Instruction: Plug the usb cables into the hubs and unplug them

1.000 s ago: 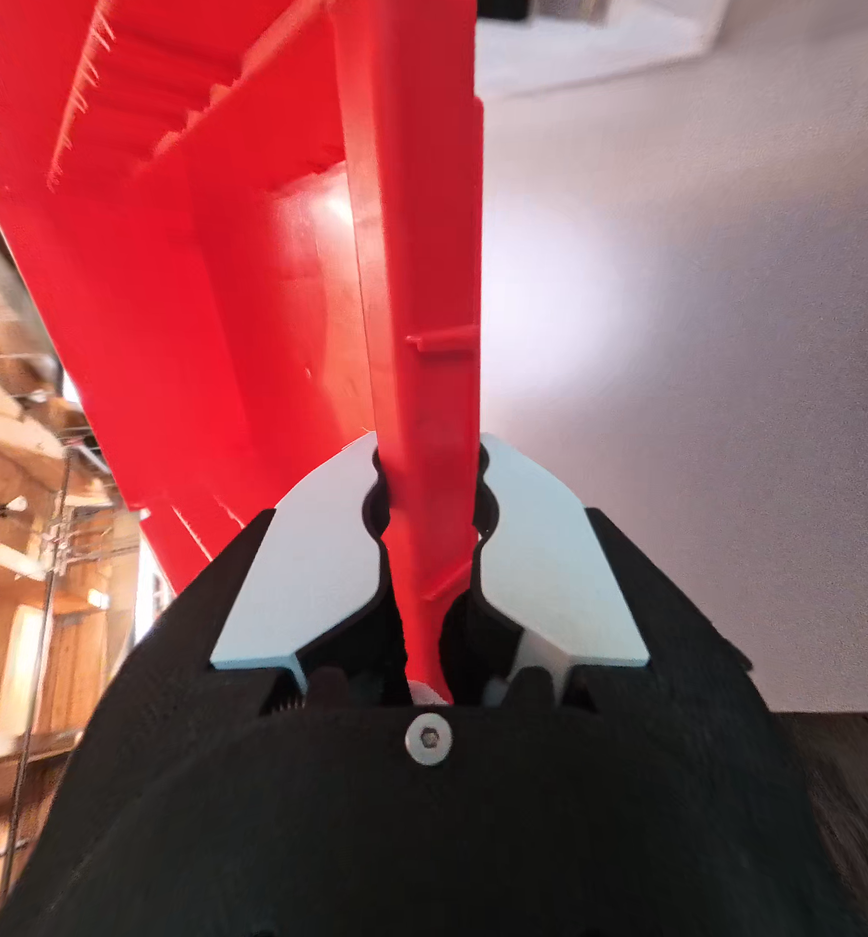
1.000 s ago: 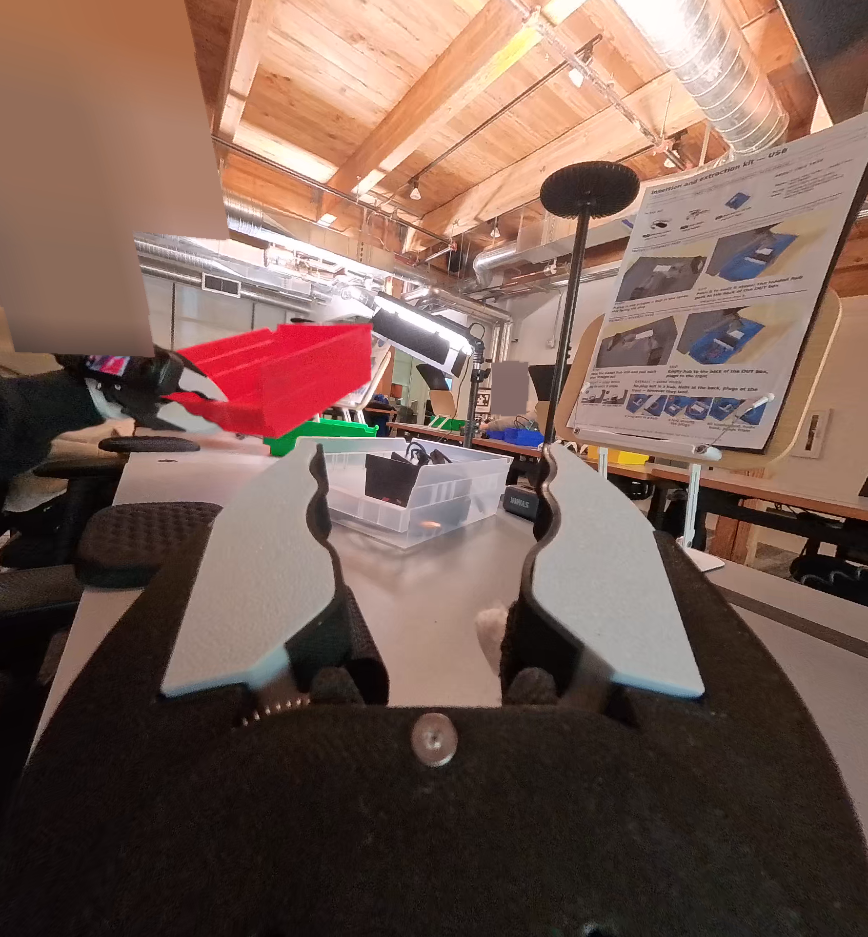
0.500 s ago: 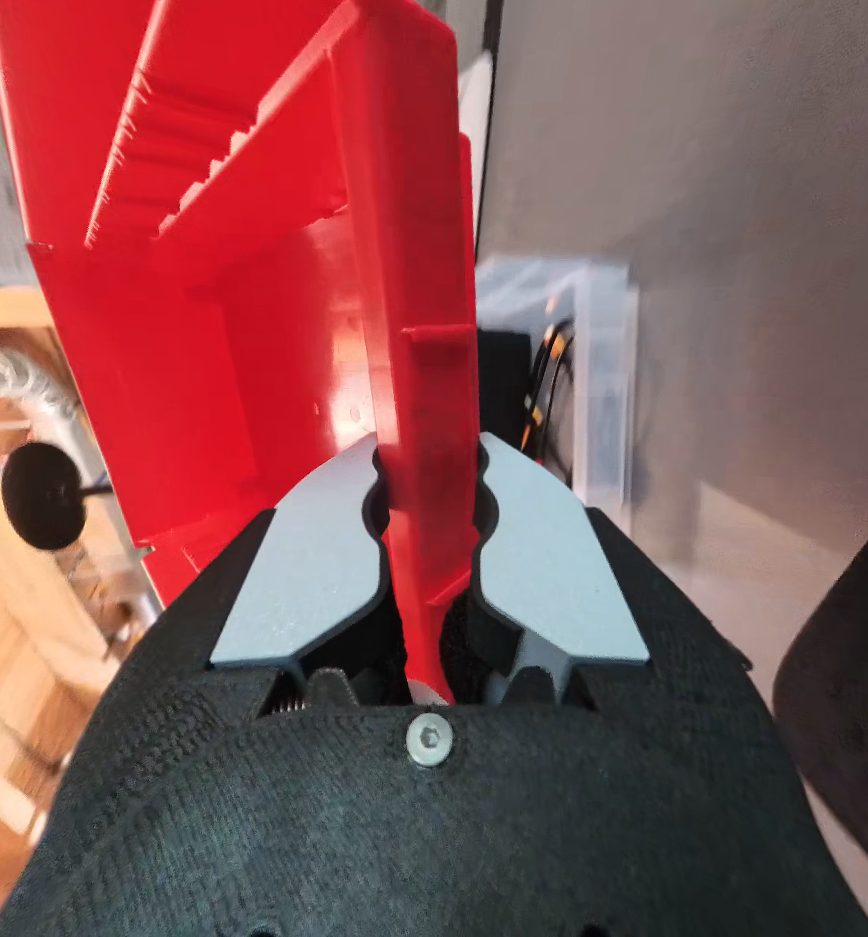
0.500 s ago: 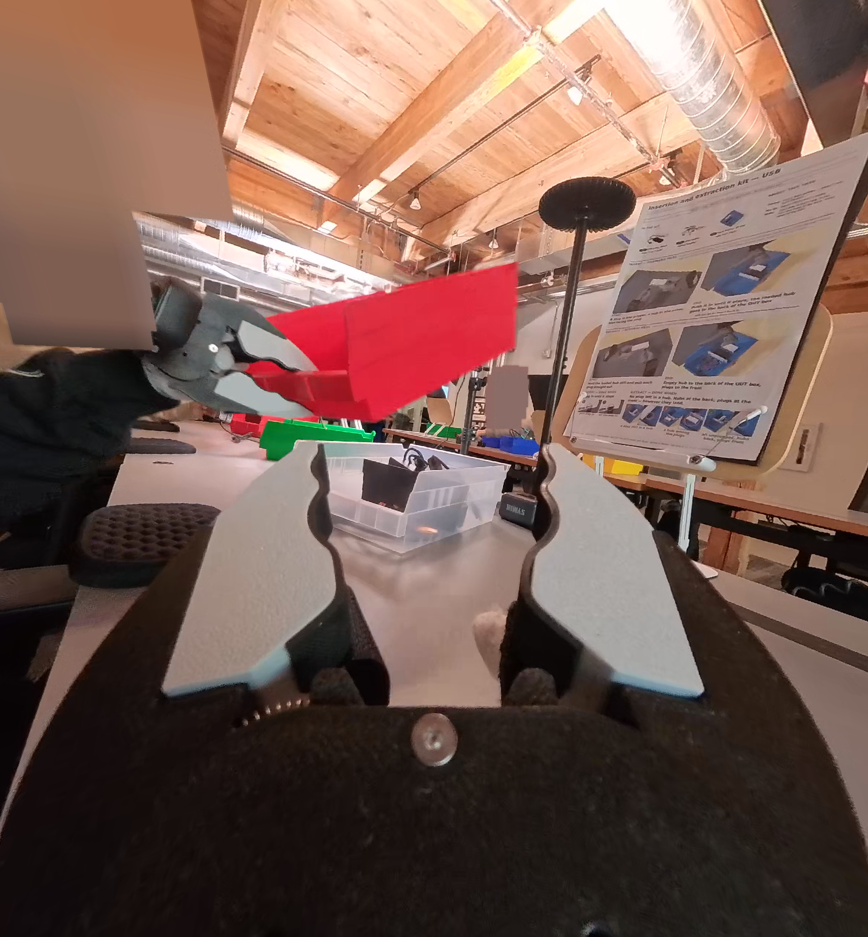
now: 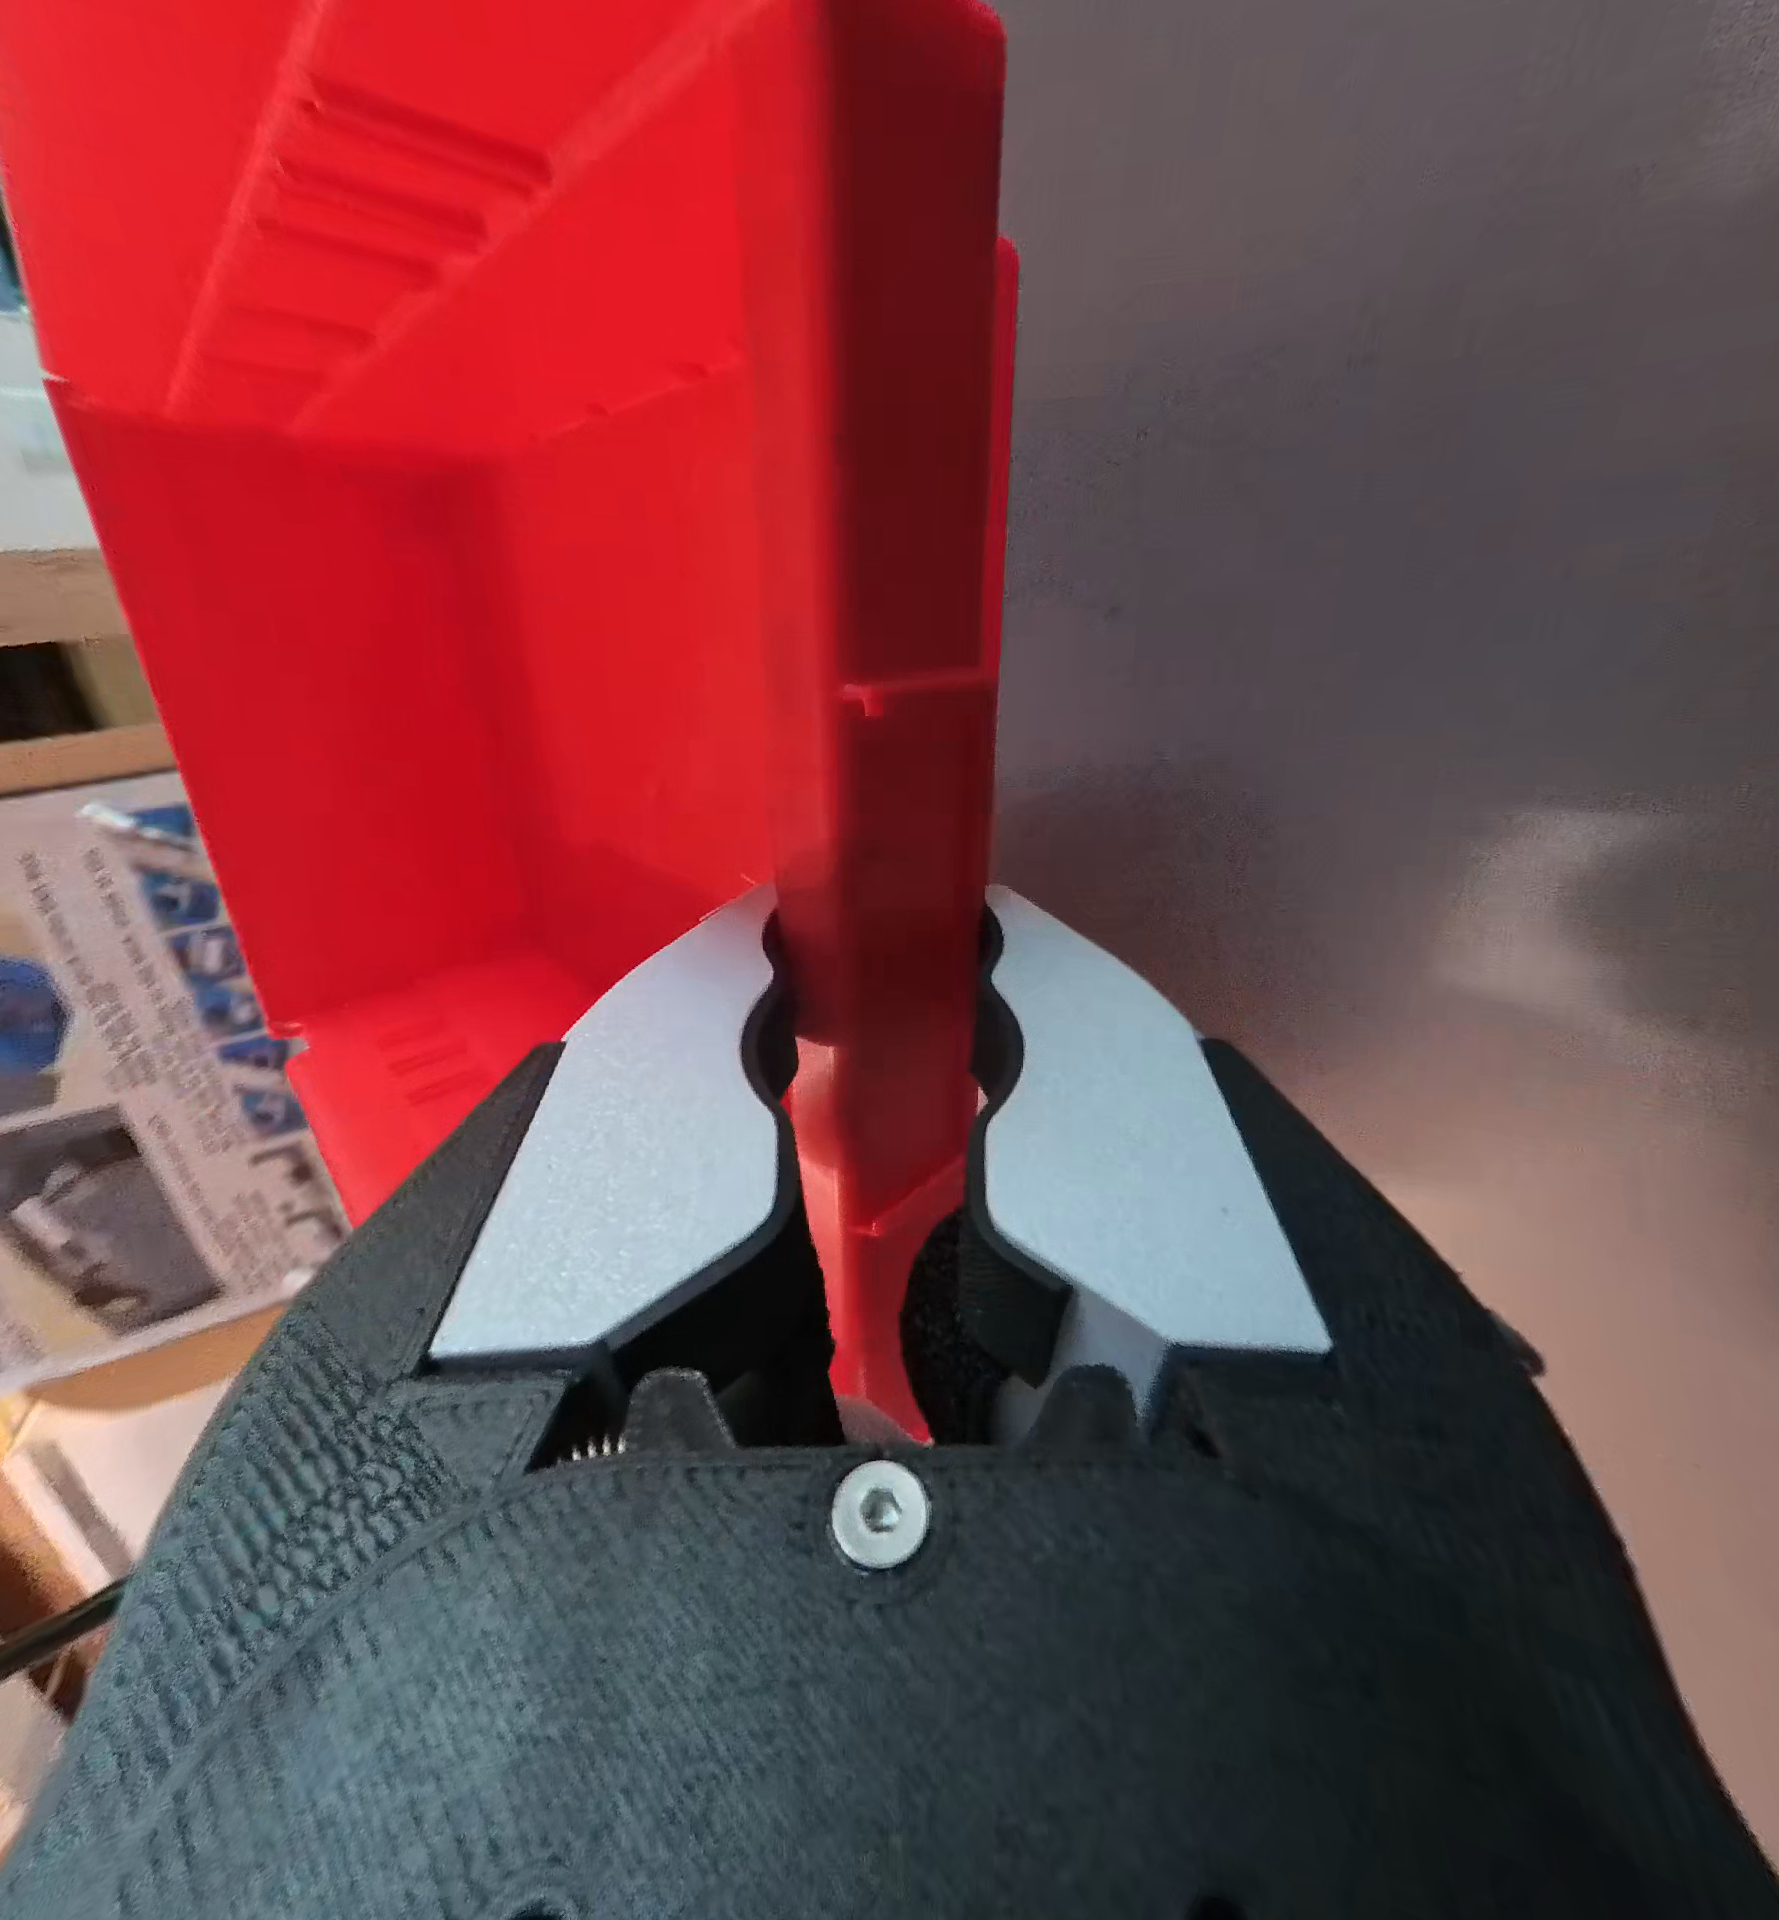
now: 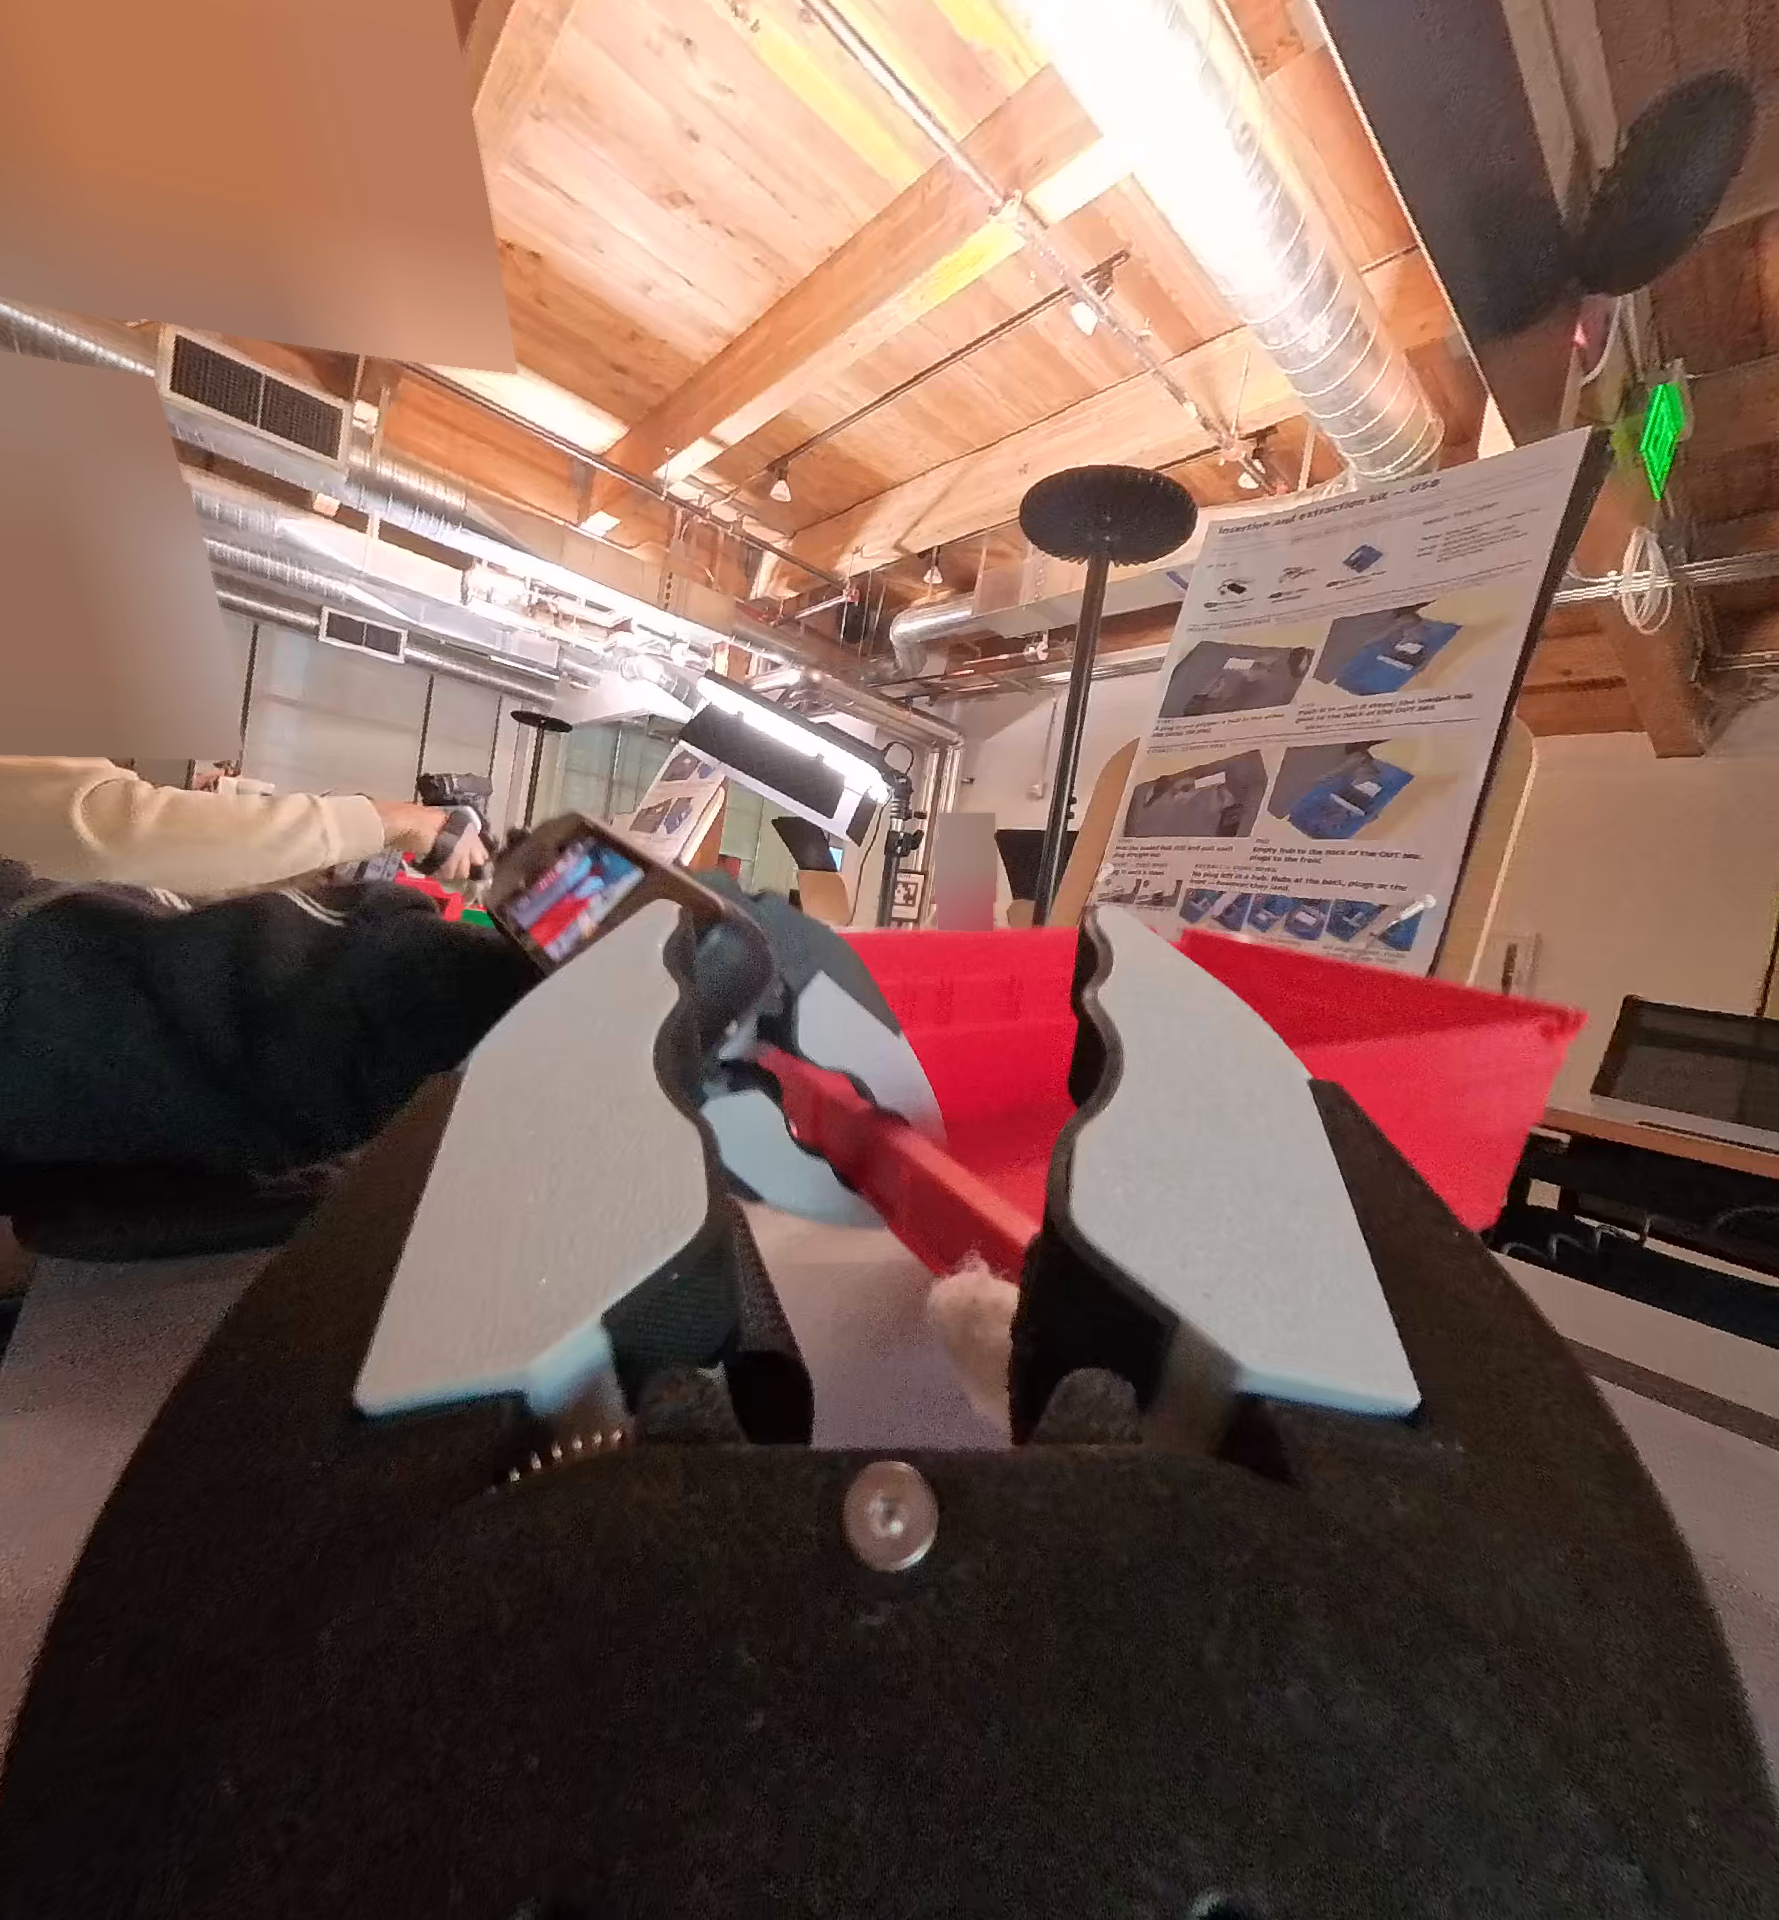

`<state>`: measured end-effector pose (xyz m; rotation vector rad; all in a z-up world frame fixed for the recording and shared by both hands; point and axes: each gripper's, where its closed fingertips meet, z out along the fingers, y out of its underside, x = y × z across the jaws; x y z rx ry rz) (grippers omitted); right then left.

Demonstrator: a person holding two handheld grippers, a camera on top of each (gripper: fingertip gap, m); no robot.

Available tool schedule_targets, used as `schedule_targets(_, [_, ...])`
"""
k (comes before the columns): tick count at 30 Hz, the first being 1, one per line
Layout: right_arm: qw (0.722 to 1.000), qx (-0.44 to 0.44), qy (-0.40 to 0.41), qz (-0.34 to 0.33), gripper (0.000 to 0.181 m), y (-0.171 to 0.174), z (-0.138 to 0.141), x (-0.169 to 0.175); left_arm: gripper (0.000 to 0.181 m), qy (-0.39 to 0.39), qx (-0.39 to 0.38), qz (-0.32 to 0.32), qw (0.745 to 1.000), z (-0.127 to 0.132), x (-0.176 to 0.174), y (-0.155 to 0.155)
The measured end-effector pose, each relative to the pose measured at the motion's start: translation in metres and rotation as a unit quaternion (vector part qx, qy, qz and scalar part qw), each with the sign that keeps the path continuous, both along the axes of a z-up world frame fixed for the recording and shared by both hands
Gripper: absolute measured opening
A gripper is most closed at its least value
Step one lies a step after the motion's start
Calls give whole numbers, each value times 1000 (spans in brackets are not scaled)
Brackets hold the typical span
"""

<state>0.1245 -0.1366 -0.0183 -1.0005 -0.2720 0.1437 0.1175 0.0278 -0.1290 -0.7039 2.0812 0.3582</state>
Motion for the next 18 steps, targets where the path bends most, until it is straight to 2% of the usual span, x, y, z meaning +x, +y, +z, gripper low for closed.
schedule_targets(5, [1000,6,15,-1,67,-2,2,5,30,22,-37,-11,999,-29,14,-12])
schedule_targets(9, [1000,1,10,-1,67,-1,0,3,31,20,-54,-15,998,-37,15,-16])
schedule_targets(13, [1000,-3,-2,-4,68,1,-2,0,33,8,-34,-24,999,-35,15,-16])
schedule_targets(15, [1000,-5,-6,-5,68,1,-2,-1,42,-3,-6,-33,999,-28,12,-15])
schedule_targets(18, [1000,-5,-12,-5,68,1,-3,-2,56,-33,-56,-26,998,-11,-6,-24])
